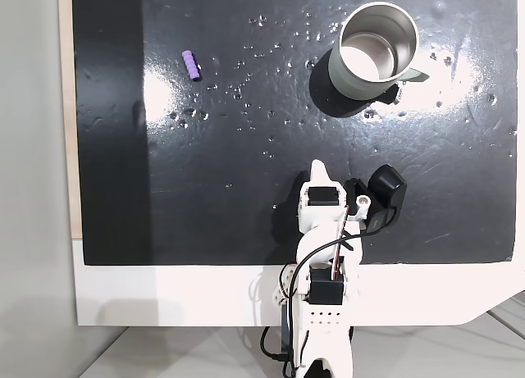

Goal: Grasp a pengrip and put it in the cup.

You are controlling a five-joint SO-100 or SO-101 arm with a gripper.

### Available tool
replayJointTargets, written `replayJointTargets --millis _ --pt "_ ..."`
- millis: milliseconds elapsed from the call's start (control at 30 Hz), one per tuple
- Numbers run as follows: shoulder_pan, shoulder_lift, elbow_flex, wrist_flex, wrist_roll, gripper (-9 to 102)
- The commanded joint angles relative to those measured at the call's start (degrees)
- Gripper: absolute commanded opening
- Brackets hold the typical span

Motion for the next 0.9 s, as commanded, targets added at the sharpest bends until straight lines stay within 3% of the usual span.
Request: replayJointTargets --millis 0,333,500,700,867 --pt "0.88 0.44 -0.18 -2.55 -0.88 0" --pt "0.62 0.44 -0.18 -2.64 -1.41 0" --pt "-0.26 0.44 -1.14 -4.66 -7.47 0" --pt "-4.92 -0.26 -10.37 -2.64 -12.48 0" --pt "-11.43 -17.75 -28.13 -1.58 -15.91 0"
